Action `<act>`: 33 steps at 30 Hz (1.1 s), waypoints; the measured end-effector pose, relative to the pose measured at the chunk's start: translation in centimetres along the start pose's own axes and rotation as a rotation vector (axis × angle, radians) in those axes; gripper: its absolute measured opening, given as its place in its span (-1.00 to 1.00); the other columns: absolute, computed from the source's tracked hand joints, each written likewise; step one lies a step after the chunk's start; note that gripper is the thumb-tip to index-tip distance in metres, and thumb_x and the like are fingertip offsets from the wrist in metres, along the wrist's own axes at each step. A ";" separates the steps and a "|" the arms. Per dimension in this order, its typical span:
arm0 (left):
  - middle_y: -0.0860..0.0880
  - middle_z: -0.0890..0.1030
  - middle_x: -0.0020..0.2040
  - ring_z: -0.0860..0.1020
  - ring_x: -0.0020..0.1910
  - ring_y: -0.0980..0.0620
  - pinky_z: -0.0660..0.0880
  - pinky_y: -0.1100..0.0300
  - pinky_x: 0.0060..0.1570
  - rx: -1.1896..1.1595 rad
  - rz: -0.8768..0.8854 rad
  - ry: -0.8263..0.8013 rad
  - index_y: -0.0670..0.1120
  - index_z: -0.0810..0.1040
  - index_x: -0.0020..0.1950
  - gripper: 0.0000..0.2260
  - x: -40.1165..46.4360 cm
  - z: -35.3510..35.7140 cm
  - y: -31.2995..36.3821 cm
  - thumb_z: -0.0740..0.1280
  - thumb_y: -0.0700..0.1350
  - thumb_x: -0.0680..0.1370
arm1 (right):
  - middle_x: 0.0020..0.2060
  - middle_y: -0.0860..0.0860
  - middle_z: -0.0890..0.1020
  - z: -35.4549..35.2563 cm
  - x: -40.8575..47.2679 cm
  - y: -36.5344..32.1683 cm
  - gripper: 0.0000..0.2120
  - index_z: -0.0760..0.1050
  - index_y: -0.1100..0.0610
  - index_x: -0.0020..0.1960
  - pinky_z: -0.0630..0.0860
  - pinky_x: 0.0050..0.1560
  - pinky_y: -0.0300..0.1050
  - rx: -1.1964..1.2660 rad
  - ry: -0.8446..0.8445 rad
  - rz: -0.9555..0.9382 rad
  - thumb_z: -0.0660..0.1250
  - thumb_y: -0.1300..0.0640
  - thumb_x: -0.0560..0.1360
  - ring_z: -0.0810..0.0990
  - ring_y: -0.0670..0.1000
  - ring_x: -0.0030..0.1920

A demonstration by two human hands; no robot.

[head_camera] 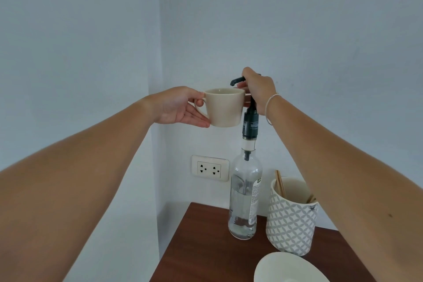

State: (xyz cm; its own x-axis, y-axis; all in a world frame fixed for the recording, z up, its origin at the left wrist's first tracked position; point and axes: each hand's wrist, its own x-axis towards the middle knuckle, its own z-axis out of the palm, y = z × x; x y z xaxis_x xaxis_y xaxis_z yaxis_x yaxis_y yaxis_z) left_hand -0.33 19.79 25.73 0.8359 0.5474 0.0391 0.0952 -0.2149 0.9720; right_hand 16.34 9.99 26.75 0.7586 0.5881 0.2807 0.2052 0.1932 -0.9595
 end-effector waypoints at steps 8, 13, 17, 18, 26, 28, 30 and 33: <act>-0.44 0.59 -0.07 0.67 -0.10 -0.23 0.62 0.08 -0.07 -0.001 0.006 -0.001 -0.16 0.37 -0.31 -0.71 -0.2 -0.2 0.1 0.17 -0.08 0.58 | -0.27 0.06 0.62 0.2 0.0 0.1 -0.83 0.50 0.18 -0.27 0.45 -0.52 -0.30 0.029 0.030 -0.010 0.23 0.09 0.36 0.54 0.02 -0.43; -0.44 0.59 -0.04 0.66 -0.09 -0.23 0.62 0.08 -0.06 -0.009 0.003 -0.002 -0.15 0.37 -0.31 -0.71 -0.1 -0.2 -0.2 0.17 -0.07 0.58 | -0.26 0.08 0.63 0.3 0.1 0.2 -0.83 0.50 0.18 -0.28 0.47 -0.44 -0.24 0.019 0.036 -0.019 0.23 0.09 0.35 0.54 0.05 -0.41; -0.44 0.59 -0.04 0.67 -0.09 -0.23 0.62 0.09 -0.07 -0.009 -0.005 -0.002 -0.15 0.37 -0.31 -0.72 -0.1 -0.2 -0.3 0.18 -0.08 0.58 | -0.26 0.07 0.63 0.2 0.1 0.5 -0.84 0.49 0.18 -0.28 0.47 -0.46 -0.26 0.019 0.044 -0.028 0.22 0.11 0.36 0.53 0.02 -0.45; -0.44 0.59 -0.04 0.67 -0.09 -0.23 0.62 0.09 -0.07 -0.012 -0.004 -0.002 -0.15 0.37 -0.31 -0.72 -0.1 -0.3 -0.3 0.18 -0.08 0.58 | -0.27 0.07 0.63 0.2 0.1 0.5 -0.84 0.49 0.18 -0.30 0.48 -0.45 -0.25 0.021 0.042 -0.029 0.22 0.11 0.36 0.54 0.02 -0.45; -0.44 0.59 -0.04 0.66 -0.06 -0.24 0.62 0.09 -0.06 -0.011 -0.014 -0.004 -0.16 0.37 -0.31 -0.72 -0.1 -0.2 -0.4 0.18 -0.07 0.58 | -0.27 0.07 0.64 0.3 0.2 0.9 -0.86 0.48 0.16 -0.30 0.52 -0.37 -0.21 0.017 0.055 -0.040 0.24 0.11 0.35 0.56 0.01 -0.41; -0.44 0.59 -0.04 0.66 -0.06 -0.23 0.62 0.09 -0.05 -0.013 -0.015 -0.004 -0.16 0.37 -0.30 -0.72 -0.2 -0.2 -0.5 0.18 -0.07 0.58 | -0.26 0.07 0.64 0.3 0.2 0.9 -0.87 0.48 0.16 -0.30 0.52 -0.36 -0.21 0.014 0.053 -0.040 0.24 0.11 0.35 0.55 0.00 -0.41; -0.44 0.59 -0.02 0.66 -0.06 -0.23 0.61 0.08 -0.04 -0.014 -0.015 -0.004 -0.16 0.37 -0.30 -0.72 -0.2 -0.1 -0.5 0.18 -0.07 0.58 | -0.24 0.08 0.66 0.2 0.2 0.9 -0.87 0.49 0.17 -0.28 0.53 -0.33 -0.20 0.007 0.048 -0.043 0.24 0.11 0.34 0.56 0.01 -0.39; -0.45 0.58 -0.02 0.66 -0.05 -0.23 0.61 0.08 -0.04 -0.017 -0.014 -0.006 -0.16 0.37 -0.30 -0.72 -0.3 0.0 -0.5 0.18 -0.07 0.58 | -0.22 0.09 0.66 0.1 0.2 1.0 -0.86 0.50 0.16 -0.25 0.53 -0.29 -0.19 -0.014 0.046 -0.043 0.24 0.10 0.33 0.56 0.02 -0.38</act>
State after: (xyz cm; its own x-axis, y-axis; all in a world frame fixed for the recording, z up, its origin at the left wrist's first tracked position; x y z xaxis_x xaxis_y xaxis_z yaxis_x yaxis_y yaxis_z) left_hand -0.61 19.70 25.24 0.8378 0.5455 0.0238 0.0983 -0.1936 0.9761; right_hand 16.62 10.41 25.85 0.7762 0.5430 0.3204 0.2464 0.2065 -0.9469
